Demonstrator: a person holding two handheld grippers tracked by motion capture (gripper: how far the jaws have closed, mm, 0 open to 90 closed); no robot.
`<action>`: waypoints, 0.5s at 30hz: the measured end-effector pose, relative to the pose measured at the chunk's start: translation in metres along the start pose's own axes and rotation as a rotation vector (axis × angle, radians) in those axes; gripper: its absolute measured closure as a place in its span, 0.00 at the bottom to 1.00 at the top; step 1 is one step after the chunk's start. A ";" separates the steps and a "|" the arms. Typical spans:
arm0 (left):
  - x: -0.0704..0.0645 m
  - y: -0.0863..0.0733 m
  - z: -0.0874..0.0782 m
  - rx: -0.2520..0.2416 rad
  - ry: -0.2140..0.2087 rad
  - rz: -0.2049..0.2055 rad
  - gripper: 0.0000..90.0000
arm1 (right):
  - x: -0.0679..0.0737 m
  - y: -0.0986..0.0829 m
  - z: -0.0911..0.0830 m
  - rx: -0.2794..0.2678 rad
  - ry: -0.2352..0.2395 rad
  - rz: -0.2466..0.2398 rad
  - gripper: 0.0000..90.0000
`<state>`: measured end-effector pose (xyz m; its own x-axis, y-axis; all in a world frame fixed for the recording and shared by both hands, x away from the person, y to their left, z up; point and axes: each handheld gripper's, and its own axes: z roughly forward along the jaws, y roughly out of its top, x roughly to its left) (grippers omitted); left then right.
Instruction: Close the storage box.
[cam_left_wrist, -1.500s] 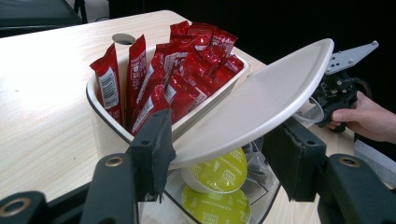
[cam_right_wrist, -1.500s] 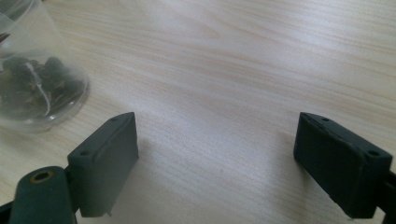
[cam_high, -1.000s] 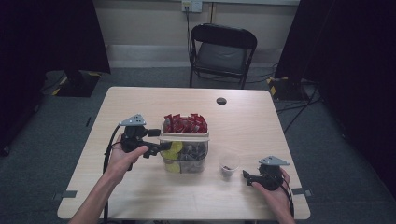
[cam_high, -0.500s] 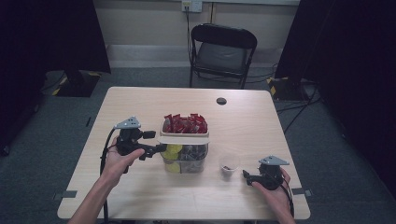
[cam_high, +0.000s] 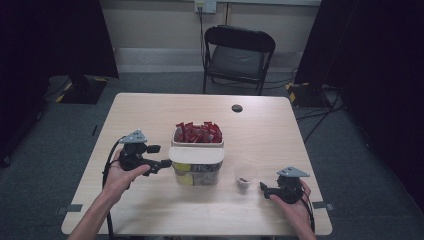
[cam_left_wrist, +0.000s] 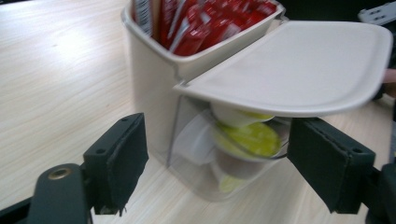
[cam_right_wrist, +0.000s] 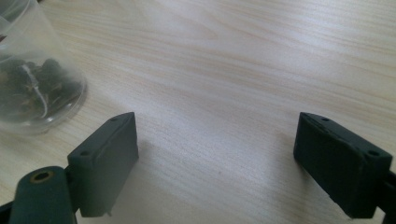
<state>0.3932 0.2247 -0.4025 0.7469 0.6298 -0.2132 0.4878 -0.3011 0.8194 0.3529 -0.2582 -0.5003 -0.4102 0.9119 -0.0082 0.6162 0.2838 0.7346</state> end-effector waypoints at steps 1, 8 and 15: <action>0.002 -0.001 -0.001 0.003 0.005 0.002 0.23 | 0.000 0.000 0.000 0.000 0.000 0.000 0.15; 0.015 -0.009 -0.007 -0.001 0.038 -0.037 0.24 | 0.000 0.000 0.000 0.000 0.000 -0.001 0.15; 0.017 -0.008 -0.012 -0.023 0.045 -0.047 0.24 | 0.000 0.000 0.000 0.000 0.000 0.000 0.15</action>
<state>0.3963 0.2469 -0.4065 0.7018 0.6748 -0.2282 0.5111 -0.2537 0.8212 0.3530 -0.2582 -0.5003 -0.4104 0.9118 -0.0083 0.6161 0.2840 0.7347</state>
